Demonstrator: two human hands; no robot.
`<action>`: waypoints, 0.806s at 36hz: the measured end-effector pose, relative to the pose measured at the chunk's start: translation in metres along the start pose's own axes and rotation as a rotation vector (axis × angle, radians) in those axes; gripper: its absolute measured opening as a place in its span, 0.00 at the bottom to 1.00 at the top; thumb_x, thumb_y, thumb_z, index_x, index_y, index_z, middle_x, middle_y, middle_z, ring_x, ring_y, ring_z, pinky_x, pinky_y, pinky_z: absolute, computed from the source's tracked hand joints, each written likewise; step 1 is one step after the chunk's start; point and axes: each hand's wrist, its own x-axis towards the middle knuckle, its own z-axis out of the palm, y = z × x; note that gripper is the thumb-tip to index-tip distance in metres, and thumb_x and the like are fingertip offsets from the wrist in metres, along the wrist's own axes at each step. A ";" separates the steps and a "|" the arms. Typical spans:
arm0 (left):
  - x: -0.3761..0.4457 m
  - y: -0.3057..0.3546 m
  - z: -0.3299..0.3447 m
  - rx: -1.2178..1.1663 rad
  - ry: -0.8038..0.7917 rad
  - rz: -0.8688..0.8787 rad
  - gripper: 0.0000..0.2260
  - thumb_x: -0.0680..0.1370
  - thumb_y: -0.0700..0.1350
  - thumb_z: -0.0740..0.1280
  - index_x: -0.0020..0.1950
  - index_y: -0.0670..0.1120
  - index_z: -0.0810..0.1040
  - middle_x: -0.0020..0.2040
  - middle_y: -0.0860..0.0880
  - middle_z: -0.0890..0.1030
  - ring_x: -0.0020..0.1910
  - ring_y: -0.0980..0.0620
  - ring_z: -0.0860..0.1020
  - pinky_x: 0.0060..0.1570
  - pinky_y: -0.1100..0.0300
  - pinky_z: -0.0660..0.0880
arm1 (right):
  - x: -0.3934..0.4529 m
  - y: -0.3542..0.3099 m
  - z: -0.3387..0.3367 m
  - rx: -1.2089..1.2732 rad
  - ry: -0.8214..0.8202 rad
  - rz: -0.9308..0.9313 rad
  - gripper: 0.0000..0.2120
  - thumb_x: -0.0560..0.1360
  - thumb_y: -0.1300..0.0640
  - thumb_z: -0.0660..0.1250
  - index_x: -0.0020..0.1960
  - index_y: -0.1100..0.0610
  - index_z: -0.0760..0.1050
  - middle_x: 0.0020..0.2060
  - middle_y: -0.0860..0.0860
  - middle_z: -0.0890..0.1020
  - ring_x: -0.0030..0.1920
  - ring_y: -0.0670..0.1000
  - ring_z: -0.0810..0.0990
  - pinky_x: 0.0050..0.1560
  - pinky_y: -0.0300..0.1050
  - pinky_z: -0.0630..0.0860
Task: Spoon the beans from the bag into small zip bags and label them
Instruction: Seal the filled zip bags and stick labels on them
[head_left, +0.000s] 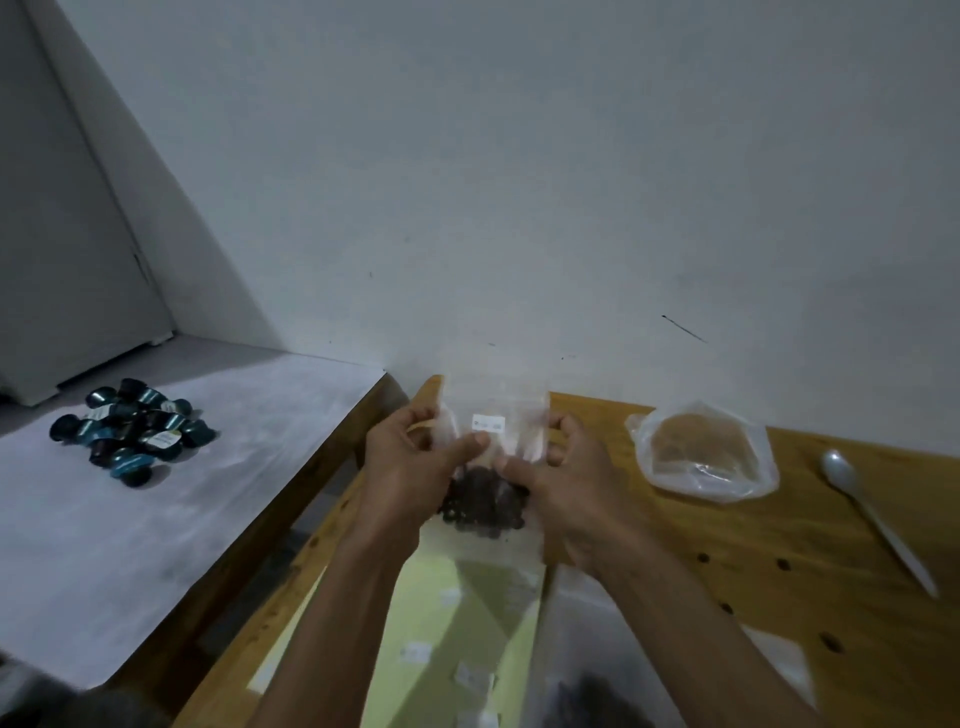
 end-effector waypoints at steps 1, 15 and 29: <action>0.007 -0.001 0.006 0.061 -0.024 0.017 0.20 0.66 0.37 0.81 0.53 0.48 0.77 0.50 0.46 0.84 0.48 0.47 0.84 0.46 0.52 0.83 | 0.011 0.003 -0.004 0.014 0.052 0.011 0.22 0.71 0.65 0.76 0.59 0.52 0.72 0.47 0.50 0.85 0.41 0.48 0.85 0.38 0.45 0.83; 0.079 -0.055 0.086 0.745 -0.092 0.179 0.28 0.73 0.48 0.77 0.70 0.45 0.73 0.65 0.45 0.78 0.63 0.47 0.76 0.56 0.61 0.73 | 0.116 0.046 -0.026 -0.400 0.400 0.086 0.26 0.69 0.58 0.75 0.65 0.57 0.70 0.61 0.55 0.79 0.58 0.58 0.79 0.52 0.48 0.78; 0.083 -0.074 0.093 0.840 -0.098 0.273 0.15 0.79 0.44 0.70 0.65 0.40 0.78 0.64 0.43 0.79 0.62 0.48 0.77 0.57 0.62 0.73 | 0.116 0.059 -0.016 -0.707 0.361 0.060 0.25 0.78 0.53 0.70 0.71 0.57 0.67 0.67 0.55 0.71 0.66 0.56 0.70 0.60 0.47 0.72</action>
